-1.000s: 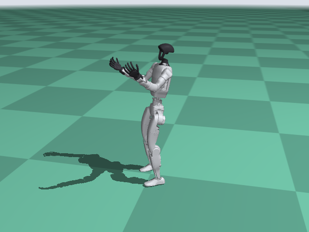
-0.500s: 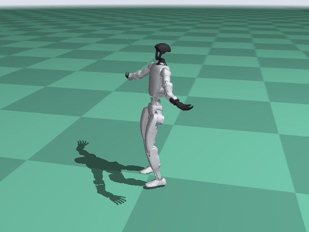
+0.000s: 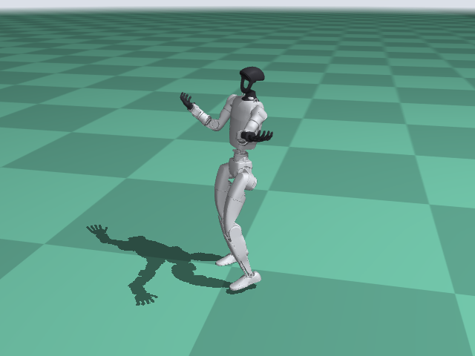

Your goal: Dance

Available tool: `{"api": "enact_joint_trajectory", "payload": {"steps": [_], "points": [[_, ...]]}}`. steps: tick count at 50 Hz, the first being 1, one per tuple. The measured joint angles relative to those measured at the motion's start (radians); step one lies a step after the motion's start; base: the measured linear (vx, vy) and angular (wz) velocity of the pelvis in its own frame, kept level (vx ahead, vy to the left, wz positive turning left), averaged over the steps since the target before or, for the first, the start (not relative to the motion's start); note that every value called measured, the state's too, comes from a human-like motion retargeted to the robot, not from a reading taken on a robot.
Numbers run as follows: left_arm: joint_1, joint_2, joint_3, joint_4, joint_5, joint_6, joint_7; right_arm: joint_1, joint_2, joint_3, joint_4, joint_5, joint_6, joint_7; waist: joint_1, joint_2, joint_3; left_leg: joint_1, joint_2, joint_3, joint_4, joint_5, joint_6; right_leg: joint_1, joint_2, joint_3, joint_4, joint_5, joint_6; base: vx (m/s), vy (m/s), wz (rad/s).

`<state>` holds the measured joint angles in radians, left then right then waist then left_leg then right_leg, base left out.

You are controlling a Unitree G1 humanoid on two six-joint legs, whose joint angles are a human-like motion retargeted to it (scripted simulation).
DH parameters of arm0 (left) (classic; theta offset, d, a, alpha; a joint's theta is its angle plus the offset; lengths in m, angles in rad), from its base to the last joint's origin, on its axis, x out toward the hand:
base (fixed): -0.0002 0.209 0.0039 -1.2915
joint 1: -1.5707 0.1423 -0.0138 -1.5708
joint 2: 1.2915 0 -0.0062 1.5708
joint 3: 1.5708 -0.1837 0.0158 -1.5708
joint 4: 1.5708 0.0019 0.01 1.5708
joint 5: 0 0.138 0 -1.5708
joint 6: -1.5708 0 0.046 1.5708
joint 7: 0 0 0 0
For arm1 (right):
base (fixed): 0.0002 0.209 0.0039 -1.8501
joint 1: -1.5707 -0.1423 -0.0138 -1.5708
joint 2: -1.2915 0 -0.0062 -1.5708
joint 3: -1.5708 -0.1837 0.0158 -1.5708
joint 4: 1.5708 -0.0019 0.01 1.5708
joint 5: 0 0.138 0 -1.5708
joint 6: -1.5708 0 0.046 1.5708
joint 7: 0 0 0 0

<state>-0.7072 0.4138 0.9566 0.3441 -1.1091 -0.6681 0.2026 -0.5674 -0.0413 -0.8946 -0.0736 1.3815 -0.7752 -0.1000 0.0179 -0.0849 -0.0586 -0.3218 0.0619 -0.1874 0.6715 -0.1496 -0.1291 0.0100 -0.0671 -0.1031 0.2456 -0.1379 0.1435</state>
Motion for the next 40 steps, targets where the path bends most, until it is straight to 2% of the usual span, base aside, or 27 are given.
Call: {"api": "enact_joint_trajectory", "payload": {"steps": [2,3,5,8,10,12,15,18,21,24,27,28,29,30,32,33,34,35,37,38,40], "points": [[0.049,-0.103,0.045,-0.017,-0.041,-0.02,-0.02,-0.013,-0.119,0.035,0.014,-0.029,0.02,-0.044,0.026,-0.047,0.016,0.019,-0.015,0.018,-0.048,0.004,0.13,0.013,-0.04,-0.008,-0.011,0.004,-0.008,0.12,-0.08,0.18],[0.078,-0.158,0.068,-0.027,-0.067,-0.033,-0.048,-0.022,-0.183,0.048,0.025,-0.054,0.035,-0.066,0.04,-0.065,0.027,0.04,-0.021,0.029,-0.094,0.026,0.167,0.019,-0.057,-0.011,-0.012,0.005,-0.009,0.14,-0.06,0.15],[0.121,-0.276,0.106,-0.037,-0.119,-0.035,-0.1,-0.039,-0.309,0.062,0.053,-0.105,0.065,-0.111,0.077,-0.09,0.045,0.101,-0.028,0.047,-0.219,0.067,0.161,0.026,-0.09,-0.019,-0.004,0.006,0.004,0.18,-0.02,0.1],[0.169,-0.464,0.152,-0.031,-0.162,-0.033,-0.198,-0.055,-0.499,0.068,0.093,-0.155,0.083,-0.18,0.172,-0.114,0.084,0.206,-0.116,-0.003,-0.352,0.065,0.124,0.022,-0.148,-0.003,0.032,-0.002,0.024,0.2,0.07,0.01],[0.201,-0.566,0.166,-0.017,-0.178,-0.039,-0.218,-0.055,-0.609,0.067,0.121,-0.172,0.086,-0.208,0.222,-0.114,0.11,0.255,-0.126,0.064,-0.433,0.095,0.097,0.004,-0.17,0.009,0.083,-0.012,0.04,0.2,0.08,0.25],[0.211,-0.649,0.194,-0.015,-0.199,-0.055,-0.219,-0.057,-0.691,0.058,0.152,-0.185,0.095,-0.222,0.227,-0.124,0.142,0.313,-0.166,0.053,-0.487,0.095,0.082,-0.022,-0.202,0.002,0.165,-0.036,0.043,0.24,0.05,0.62],[0.222,-0.729,0.211,-0.036,-0.24,-0.11,-0.2,-0.053,-0.761,0.054,0.182,-0.19,0.097,-0.225,0.238,-0.149,0.183,0.347,-0.259,0.015,-0.498,0.094,0.103,-0.047,-0.278,-0.001,0.266,-0.062,0.037,0.31,0.09,0.24],[0.215,-0.742,0.193,-0.057,-0.248,-0.129,-0.165,-0.036,-0.761,0.046,0.174,-0.199,0.108,-0.202,0.243,-0.134,0.192,0.364,-0.306,0.028,-0.496,0.084,0.134,-0.093,-0.3,0.043,0.363,-0.052,-0.008,0.31,0.13,-0.3],[0.201,-0.722,0.137,-0.144,-0.226,-0.148,-0.161,-0.032,-0.682,0.038,0.152,-0.198,0.123,-0.152,0.229,-0.092,0.179,0.362,-0.303,0.044,-0.48,0.071,0.152,-0.129,-0.294,0.086,0.425,0.014,-0.068,0.36,0.09,-0.81],[0.176,-0.643,0.091,-0.245,-0.171,-0.148,-0.125,-0.038,-0.521,0.051,0.132,-0.162,0.127,-0.095,0.202,-0.022,0.143,0.341,-0.238,0.111,-0.461,0.062,0.17,-0.164,-0.251,0.12,0.444,0.14,-0.142,0.27,0.01,-1.47],[0.146,-0.507,0.053,-0.342,-0.108,-0.144,-0.02,-0.029,-0.316,0.072,0.124,-0.09,0.128,-0.024,0.139,0.052,0.097,0.302,-0.167,0.176,-0.437,0.046,0.182,-0.235,-0.198,0.141,0.489,0.287,-0.251,0.2,0.12,-1.22],[0.133,-0.451,0.039,-0.371,-0.088,-0.141,0.025,-0.018,-0.245,0.073,0.126,-0.06,0.131,0.005,0.108,0.077,0.079,0.284,-0.149,0.188,-0.431,0.041,0.187,-0.267,-0.178,0.141,0.511,0.323,-0.313,0.14,0.19,-0.63],[0.122,-0.4,0.023,-0.394,-0.068,-0.136,0.062,-0.004,-0.182,0.071,0.127,-0.036,0.136,0.031,0.082,0.098,0.06,0.263,-0.136,0.194,-0.425,0.038,0.19,-0.282,-0.158,0.138,0.508,0.324,-0.298,0.13,0.2,-0.45],[0.112,-0.353,0.006,-0.413,-0.048,-0.13,0.095,0.011,-0.125,0.067,0.127,-0.014,0.141,0.057,0.058,0.115,0.039,0.241,-0.127,0.197,-0.42,0.036,0.191,-0.287,-0.138,0.135,0.491,0.307,-0.244,0.14,0.21,-0.09],[0.088,-0.27,-0.031,-0.438,0.005,-0.105,0.137,0.046,-0.011,0.036,0.119,0.023,0.145,0.1,0.006,0.135,0.001,0.204,-0.131,0.179,-0.416,0.042,0.191,-0.27,-0.057,0.174,0.413,0.234,-0.068,0.14,0.2,0.36],[0.073,-0.235,-0.05,-0.446,0.033,-0.088,0.153,0.062,0.048,0.015,0.11,0.037,0.14,0.123,-0.02,0.141,-0.017,0.188,-0.138,0.168,-0.416,0.046,0.193,-0.253,-0.008,0.212,0.365,0.192,0.041,0.15,0.08,0.53],[0.062,-0.21,-0.068,-0.451,0.053,-0.074,0.163,0.075,0.1,-0.005,0.099,0.045,0.132,0.139,-0.037,0.15,-0.029,0.181,-0.128,0.159,-0.412,0.046,0.185,-0.234,0.034,0.21,0.318,0.169,0.093,0.18,-0.06,0.48],[0.052,-0.19,-0.085,-0.455,0.068,-0.063,0.171,0.086,0.147,-0.025,0.088,0.05,0.121,0.151,-0.049,0.161,-0.037,0.179,-0.109,0.152,-0.407,0.044,0.174,-0.213,0.073,0.189,0.272,0.155,0.118,0.23,-0.33,0.31],[0.016,-0.163,-0.123,-0.466,0.099,-0.048,0.186,0.1,0.27,-0.071,0.047,0.054,0.078,0.176,-0.079,0.168,-0.042,0.162,-0.097,0.135,-0.371,0.029,0.151,-0.164,0.136,0.152,0.171,0.156,0.113,0.23,-0.06,0.57],[0.004,-0.152,-0.148,-0.47,0.113,-0.041,0.198,0.116,0.326,-0.09,0.025,0.056,0.053,0.181,-0.11,0.166,-0.046,0.166,-0.15,0.128,-0.372,0.037,0.19,-0.147,0.108,0.202,0.142,0.158,0.095,0.19,0.53,1.02],[-0.011,-0.134,-0.188,-0.488,0.131,-0.03,0.221,0.144,0.423,-0.106,-0.006,0.069,0.006,0.172,-0.148,0.152,-0.049,0.169,-0.185,0.099,-0.364,0.037,0.207,-0.123,0.089,0.183,0.117,0.096,0.028,0.13,0.33,0.8]]}}
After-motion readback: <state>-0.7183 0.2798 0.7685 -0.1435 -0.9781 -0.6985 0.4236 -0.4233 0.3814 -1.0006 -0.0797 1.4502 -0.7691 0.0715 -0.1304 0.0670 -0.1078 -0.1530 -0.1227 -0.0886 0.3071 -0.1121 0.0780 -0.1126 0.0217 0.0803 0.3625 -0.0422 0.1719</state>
